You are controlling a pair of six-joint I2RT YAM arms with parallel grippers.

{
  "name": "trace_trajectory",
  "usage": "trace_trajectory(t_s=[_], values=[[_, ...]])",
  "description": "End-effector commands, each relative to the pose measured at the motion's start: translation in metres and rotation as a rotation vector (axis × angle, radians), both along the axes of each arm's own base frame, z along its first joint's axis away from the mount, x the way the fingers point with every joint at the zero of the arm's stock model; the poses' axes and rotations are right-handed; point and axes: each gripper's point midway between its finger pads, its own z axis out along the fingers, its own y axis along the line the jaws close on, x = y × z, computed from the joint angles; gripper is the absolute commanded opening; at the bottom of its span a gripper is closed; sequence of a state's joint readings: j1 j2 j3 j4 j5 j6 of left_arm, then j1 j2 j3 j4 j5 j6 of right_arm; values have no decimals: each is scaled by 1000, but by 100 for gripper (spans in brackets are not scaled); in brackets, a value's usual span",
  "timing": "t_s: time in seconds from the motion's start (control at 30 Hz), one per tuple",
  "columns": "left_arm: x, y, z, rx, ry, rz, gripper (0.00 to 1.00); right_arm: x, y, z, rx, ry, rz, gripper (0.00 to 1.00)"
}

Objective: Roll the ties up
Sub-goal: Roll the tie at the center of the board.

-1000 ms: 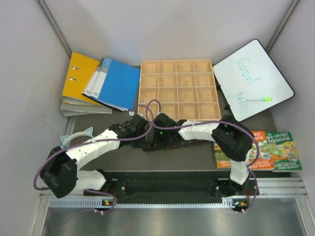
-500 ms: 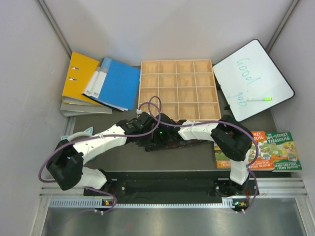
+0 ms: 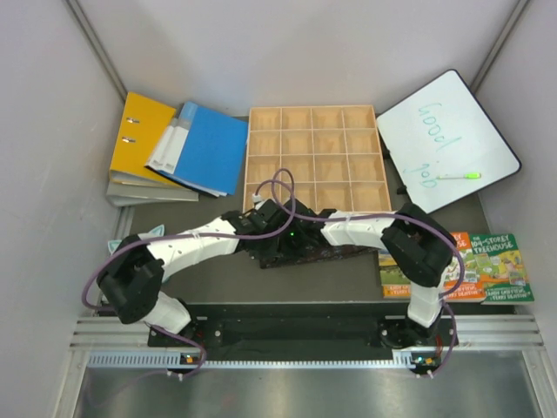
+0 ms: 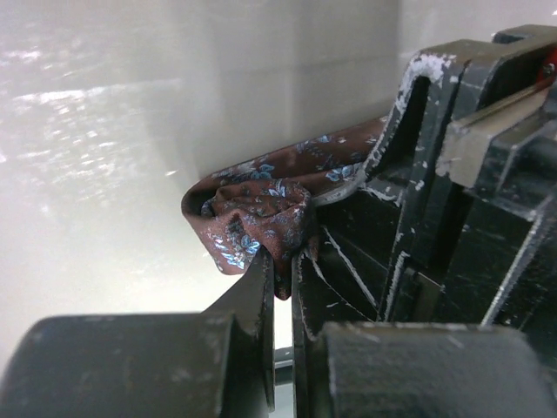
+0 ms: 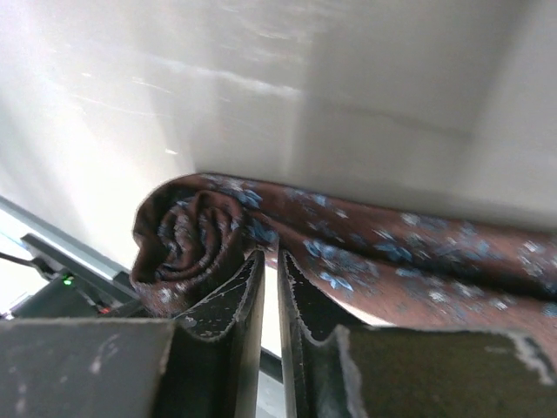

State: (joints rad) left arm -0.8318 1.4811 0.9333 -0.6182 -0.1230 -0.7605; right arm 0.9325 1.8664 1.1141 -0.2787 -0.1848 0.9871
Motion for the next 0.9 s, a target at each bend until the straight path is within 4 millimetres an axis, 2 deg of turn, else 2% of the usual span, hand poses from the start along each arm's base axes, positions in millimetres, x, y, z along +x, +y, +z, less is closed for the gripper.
trace_trajectory(t_s=[0.0, 0.2, 0.43, 0.47, 0.6, 0.8, 0.87], values=[[0, -15, -5, -1, 5, -25, 2, -3, -17, 23, -17, -86, 27, 14], [-1, -16, -9, 22, 12, -37, 2, -9, -44, 29, -36, -90, 3, 18], [-2, -13, -12, 78, 30, -65, 4, -6, -70, 37, -57, -108, -35, 21], [-3, -13, -12, 83, 29, -71, 6, -2, -73, 38, -55, -109, -48, 21], [-2, -15, -12, 101, 24, -90, 29, 3, -85, 41, -48, -117, -73, 21], [-2, -24, -6, 84, 26, -123, 45, 7, -98, 45, -44, -133, -96, 21], [-3, -29, -1, 67, 30, -135, 52, 8, -99, 48, -41, -141, -98, 21]])
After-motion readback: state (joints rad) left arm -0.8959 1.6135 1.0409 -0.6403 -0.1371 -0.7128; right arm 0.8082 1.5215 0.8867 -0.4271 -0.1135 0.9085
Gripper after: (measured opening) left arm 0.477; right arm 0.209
